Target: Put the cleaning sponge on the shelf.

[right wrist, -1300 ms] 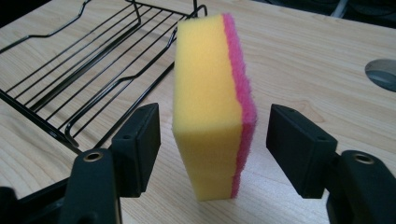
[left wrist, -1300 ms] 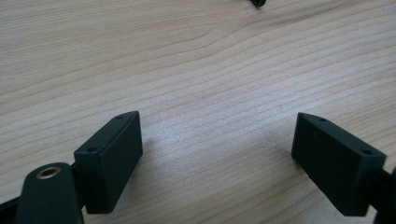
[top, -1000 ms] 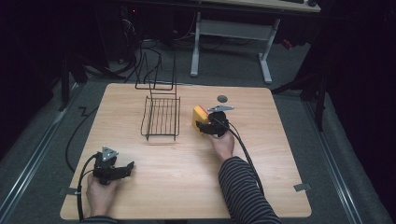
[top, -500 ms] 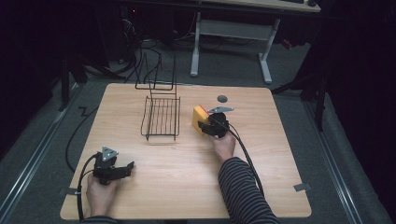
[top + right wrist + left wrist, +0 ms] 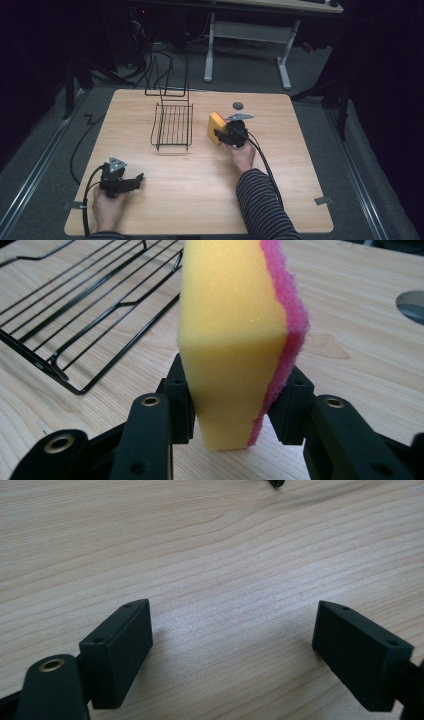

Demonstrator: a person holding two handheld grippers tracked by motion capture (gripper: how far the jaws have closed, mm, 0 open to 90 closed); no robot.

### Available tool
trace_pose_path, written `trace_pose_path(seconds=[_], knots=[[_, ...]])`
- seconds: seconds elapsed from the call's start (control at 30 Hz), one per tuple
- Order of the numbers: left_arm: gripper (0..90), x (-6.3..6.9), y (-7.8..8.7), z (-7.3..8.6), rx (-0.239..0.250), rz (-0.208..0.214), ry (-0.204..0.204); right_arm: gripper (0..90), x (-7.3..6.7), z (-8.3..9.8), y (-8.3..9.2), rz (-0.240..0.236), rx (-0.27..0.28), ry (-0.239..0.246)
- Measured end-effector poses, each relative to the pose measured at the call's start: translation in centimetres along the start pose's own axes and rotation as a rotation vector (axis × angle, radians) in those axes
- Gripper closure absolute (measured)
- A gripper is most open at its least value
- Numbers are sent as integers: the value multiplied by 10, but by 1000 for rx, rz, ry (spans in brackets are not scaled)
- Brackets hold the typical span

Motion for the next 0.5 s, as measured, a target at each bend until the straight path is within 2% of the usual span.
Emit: trace_pose_path(seconds=[0.2, 0.5], knots=[[170, 0, 0, 0, 0, 0, 0, 604, -1, -8, 12, -25, 33, -8], [170, 0, 0, 0, 0, 0, 0, 603, -8, -25, 30, -49, 85, 22]])
Point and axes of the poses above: each handheld gripper's, and its own axes: y roughly backward along the jaws, z roughly out of its underside, x roughly to its right, the point moved 9 cm from there along -y, roughly forward along the jaws, and after that the axes turned 2 degrees about y, right-handed, at the moved point
